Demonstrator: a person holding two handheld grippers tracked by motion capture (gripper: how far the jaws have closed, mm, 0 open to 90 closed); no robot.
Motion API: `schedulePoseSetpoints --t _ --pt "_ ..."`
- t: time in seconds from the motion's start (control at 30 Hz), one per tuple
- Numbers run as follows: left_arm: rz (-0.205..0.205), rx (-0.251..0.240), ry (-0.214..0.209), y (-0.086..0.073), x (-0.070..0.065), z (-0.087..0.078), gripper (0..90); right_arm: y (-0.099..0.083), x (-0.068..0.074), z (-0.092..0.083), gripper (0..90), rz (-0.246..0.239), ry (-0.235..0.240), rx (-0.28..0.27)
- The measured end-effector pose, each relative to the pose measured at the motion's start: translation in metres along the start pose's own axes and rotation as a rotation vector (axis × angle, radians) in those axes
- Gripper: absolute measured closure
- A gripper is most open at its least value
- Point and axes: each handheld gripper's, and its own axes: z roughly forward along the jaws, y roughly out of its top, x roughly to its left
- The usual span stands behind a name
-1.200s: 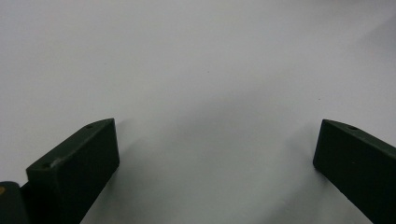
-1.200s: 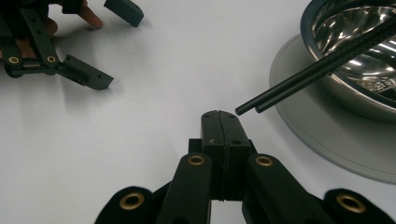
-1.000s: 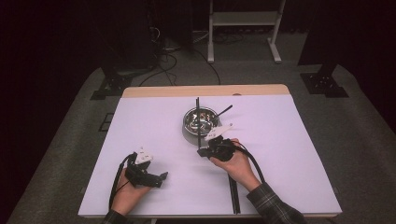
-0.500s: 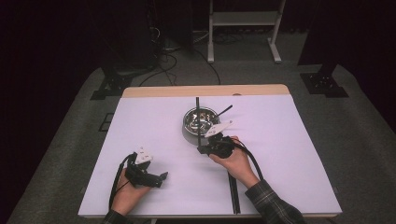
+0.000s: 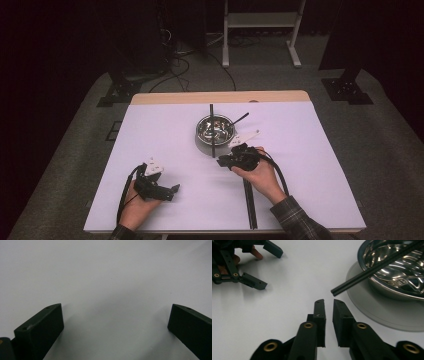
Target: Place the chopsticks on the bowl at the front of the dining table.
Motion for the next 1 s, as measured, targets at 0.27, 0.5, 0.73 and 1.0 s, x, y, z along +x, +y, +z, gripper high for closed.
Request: schedulePoseSetpoints --t 0.27,0.5,0.73,1.0 --pt "-0.002 -0.002 0.0 0.0 0.0 0.0 0.0 -0.009 -0.008 -0.019 57.6 0.014 -0.021 -0.003" --pt "-0.001 -0.002 0.001 0.0 0.0 0.0 0.0 -0.016 -0.014 -0.029 33.4 0.029 -0.043 -0.018" --pt "0.001 -0.001 0.001 0.0 0.0 0.0 0.0 -0.024 -0.019 -0.043 25.3 0.034 -0.071 -0.042" --pt "0.002 -0.001 0.001 0.0 0.0 0.0 0.0 -0.034 -0.021 -0.056 22.9 0.034 -0.102 -0.032"
